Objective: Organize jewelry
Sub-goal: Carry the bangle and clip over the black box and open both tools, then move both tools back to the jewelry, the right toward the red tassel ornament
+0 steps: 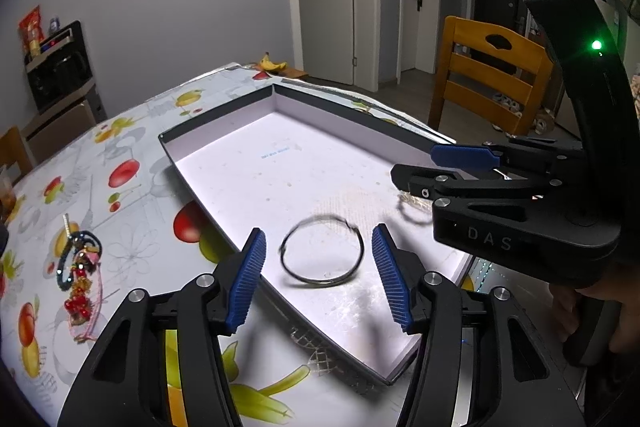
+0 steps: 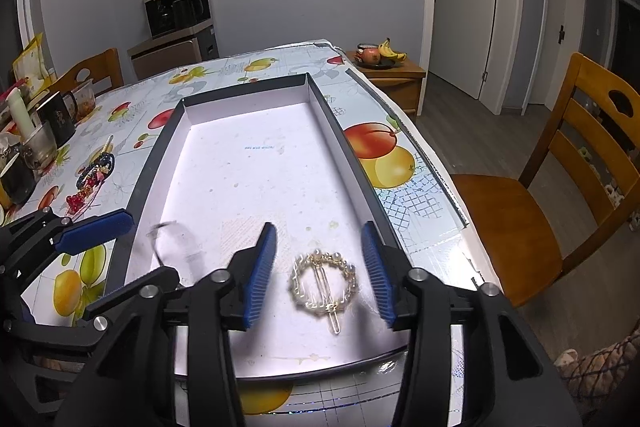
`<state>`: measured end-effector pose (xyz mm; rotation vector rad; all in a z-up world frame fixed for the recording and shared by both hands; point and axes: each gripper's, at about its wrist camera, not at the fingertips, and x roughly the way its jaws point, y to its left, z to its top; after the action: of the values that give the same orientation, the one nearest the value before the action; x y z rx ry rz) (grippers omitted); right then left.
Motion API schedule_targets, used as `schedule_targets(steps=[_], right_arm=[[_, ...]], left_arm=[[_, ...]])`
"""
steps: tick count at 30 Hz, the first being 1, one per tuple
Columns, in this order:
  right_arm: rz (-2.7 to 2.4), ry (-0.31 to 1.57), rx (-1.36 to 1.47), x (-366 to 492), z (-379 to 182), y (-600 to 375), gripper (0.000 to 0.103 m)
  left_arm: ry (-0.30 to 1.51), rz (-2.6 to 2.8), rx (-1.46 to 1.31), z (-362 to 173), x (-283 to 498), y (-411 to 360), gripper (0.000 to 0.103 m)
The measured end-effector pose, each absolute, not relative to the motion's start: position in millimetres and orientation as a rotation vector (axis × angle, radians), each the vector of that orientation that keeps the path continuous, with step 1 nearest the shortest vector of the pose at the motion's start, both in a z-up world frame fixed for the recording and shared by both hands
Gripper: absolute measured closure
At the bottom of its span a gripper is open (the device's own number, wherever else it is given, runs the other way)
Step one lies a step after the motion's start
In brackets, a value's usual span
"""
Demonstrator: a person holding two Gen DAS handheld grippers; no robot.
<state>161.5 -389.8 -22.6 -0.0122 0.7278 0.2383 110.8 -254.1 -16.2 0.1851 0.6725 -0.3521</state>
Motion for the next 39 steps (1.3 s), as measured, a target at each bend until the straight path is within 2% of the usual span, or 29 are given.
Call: schedule_targets(steps=[13, 18, 21, 23, 24, 27, 29, 39], right_arm=[[0.258, 0.7, -0.006, 156.3, -18.8, -390.4, 0.052], [0.294, 0.68, 0.1, 154.9, -14.6, -402.8, 0.052], [0.322, 0.658, 0.123, 150.5, -3.0, -394.7, 0.052], [0.349, 0.636, 0.107, 146.2, 8.5, -381.1, 0.046], [0.367, 0.622, 0.092, 143.3, 15.3, -371.7, 0.038], [0.436, 0.583, 0.035, 133.5, 34.2, -337.4, 0.032], [0.492, 0.568, 0.011, 128.3, 42.8, -311.3, 0.024], [0.655, 0.633, -0.062, 125.5, 23.9, -204.2, 0.023]], left_arm=[[0.63, -0.342, 0.155, -11.1, 105.9, -247.2, 0.042], [0.638, -0.361, 0.088, -9.5, 105.5, -221.4, 0.042], [0.626, -0.329, 0.079, -4.2, 105.8, -196.5, 0.038], [0.618, -0.31, 0.068, -0.1, 106.3, -179.2, 0.034], [0.613, -0.293, 0.062, 2.7, 106.9, -165.9, 0.033], [0.603, -0.256, 0.046, 7.4, 108.3, -133.1, 0.028], [0.596, -0.239, 0.032, 8.4, 107.2, -113.5, 0.025], [0.59, -0.081, -0.049, 4.8, 109.3, -8.9, 0.019]])
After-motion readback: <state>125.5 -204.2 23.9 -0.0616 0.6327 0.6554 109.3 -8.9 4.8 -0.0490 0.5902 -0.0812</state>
